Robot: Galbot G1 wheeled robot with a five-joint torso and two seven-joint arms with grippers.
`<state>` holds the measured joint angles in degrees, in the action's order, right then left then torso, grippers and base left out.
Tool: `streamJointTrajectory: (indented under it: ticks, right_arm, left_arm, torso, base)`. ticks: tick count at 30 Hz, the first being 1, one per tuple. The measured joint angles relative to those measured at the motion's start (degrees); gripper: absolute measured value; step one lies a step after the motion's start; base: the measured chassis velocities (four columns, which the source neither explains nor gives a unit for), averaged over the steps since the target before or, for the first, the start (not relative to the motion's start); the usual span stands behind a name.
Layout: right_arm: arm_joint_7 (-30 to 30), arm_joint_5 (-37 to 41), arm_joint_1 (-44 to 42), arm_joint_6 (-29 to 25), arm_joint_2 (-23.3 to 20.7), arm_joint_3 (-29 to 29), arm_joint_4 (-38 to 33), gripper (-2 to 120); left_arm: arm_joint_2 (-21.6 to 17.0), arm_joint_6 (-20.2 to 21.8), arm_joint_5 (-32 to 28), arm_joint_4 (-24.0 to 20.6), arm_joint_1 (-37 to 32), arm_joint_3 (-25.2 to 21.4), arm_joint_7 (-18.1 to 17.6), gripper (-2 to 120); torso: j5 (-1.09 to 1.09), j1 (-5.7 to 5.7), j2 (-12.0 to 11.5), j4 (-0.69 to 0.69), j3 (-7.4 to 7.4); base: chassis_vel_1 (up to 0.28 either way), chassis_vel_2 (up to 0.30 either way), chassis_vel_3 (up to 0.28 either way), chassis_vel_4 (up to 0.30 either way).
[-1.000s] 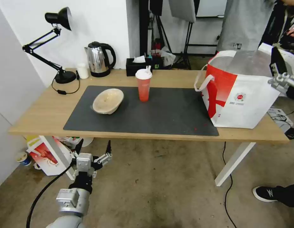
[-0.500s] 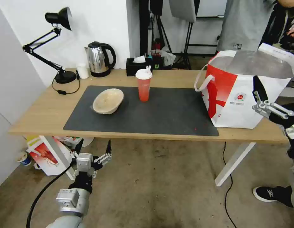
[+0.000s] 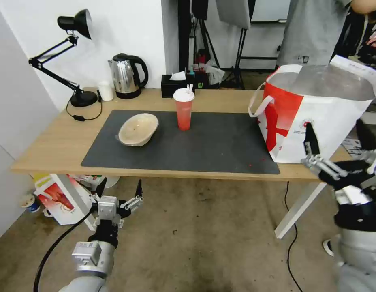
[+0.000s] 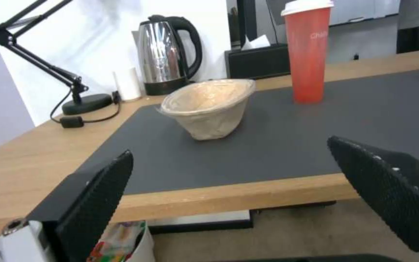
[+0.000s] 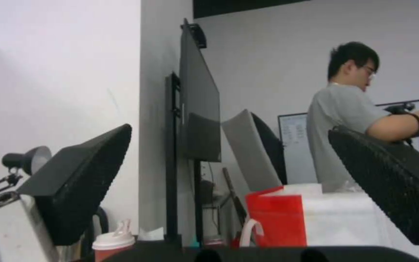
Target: Pick up the trash from the table and place it into the takeout bag.
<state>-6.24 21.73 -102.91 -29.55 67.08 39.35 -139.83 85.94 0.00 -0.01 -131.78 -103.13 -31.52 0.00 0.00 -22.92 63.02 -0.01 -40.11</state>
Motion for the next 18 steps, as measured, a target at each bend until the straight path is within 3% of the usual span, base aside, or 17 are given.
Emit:
streamJointTrajectory:
  ticks: [9, 18]
  right_arm:
    - [0.3, -2.6, -0.4, -2.2, 3.0, -3.0, 1.5, 100]
    - [0.0, -12.1, -3.9, -9.9, 9.5, -12.4, 5.6, 100]
  left_arm:
    - [0.0, 0.0, 0.0, 0.0, 0.0, 0.0, 0.0, 100]
    - [0.0, 0.0, 0.0, 0.0, 0.0, 0.0, 0.0, 100]
  torso:
    - [-0.01, 0.00, 0.0, 0.00, 0.00]
    - [-0.01, 0.00, 0.0, 0.00, 0.00]
  base:
    - [0.000, 0.000, 0.000, 0.000]
    - [0.000, 0.000, 0.000, 0.000]
